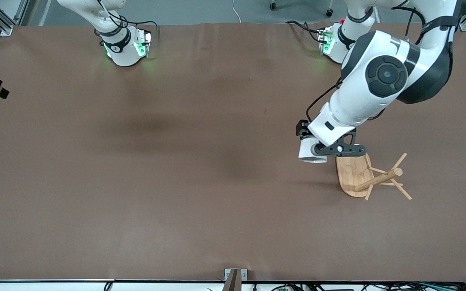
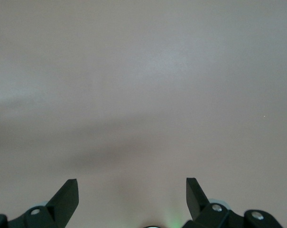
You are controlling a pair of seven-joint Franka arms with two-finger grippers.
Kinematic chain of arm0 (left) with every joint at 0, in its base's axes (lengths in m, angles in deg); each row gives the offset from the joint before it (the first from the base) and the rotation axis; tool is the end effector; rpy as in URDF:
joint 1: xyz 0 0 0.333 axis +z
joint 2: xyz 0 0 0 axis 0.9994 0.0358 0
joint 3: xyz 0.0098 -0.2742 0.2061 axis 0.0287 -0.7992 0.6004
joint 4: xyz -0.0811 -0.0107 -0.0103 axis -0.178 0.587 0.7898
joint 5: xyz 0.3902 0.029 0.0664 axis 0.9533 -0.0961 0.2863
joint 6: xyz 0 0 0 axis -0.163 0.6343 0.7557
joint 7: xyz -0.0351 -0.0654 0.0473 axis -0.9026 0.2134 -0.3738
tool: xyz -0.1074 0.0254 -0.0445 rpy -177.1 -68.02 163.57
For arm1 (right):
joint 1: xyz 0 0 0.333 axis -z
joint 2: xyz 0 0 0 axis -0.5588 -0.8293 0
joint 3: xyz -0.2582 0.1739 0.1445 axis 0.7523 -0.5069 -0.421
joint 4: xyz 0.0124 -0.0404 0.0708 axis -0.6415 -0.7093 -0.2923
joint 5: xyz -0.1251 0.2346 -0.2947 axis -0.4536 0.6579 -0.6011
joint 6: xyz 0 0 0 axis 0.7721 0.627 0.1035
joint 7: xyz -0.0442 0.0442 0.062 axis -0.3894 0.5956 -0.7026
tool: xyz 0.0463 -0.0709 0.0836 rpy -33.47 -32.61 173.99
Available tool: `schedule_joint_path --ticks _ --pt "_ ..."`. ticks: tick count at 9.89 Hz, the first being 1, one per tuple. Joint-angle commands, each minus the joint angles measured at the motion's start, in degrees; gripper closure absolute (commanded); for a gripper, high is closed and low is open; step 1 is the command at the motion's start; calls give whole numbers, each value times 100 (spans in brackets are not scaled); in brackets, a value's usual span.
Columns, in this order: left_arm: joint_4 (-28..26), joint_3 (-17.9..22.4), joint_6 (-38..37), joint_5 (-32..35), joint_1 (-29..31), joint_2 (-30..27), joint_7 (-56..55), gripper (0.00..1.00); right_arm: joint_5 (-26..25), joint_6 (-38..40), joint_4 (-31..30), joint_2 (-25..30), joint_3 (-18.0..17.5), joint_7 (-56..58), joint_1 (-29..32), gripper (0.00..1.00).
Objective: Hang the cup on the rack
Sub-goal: 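Lower the cup's handle hole onto a rack peg with the left gripper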
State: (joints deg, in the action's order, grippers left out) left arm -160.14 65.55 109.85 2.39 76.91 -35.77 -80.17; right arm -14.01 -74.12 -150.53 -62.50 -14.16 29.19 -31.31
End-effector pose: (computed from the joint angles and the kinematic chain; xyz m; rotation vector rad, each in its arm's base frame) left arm 0.5981 -0.2757 0.5093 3.0656 -0.0326 -0.1107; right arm 0.5234 -0.0684 0.6890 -3.1240 0.2872 0.0269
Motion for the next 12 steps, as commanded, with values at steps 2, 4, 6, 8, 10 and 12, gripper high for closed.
schedule_joint_path --ticks 2,4,6,8,10,12 --pt "-287 -39 203 123 250 42 131 100 -158 67 74 -49 -51 109 -11 0" --pt "-287 -30 335 123 269 191 333 100 -158 6 48 -49 -60 109 -11 0" --pt "-278 -30 406 123 373 289 605 100 -140 -12 48 -58 -60 222 -11 0" --pt "-365 -4 545 114 392 333 903 100 -140 14 48 -58 -60 311 6 0" --pt "-707 294 573 97 339 141 1500 100 -123 41 39 -58 -60 303 -11 0" --pt "-1260 304 826 44 400 -123 1731 100 -131 -47 48 -58 -60 276 -20 0"
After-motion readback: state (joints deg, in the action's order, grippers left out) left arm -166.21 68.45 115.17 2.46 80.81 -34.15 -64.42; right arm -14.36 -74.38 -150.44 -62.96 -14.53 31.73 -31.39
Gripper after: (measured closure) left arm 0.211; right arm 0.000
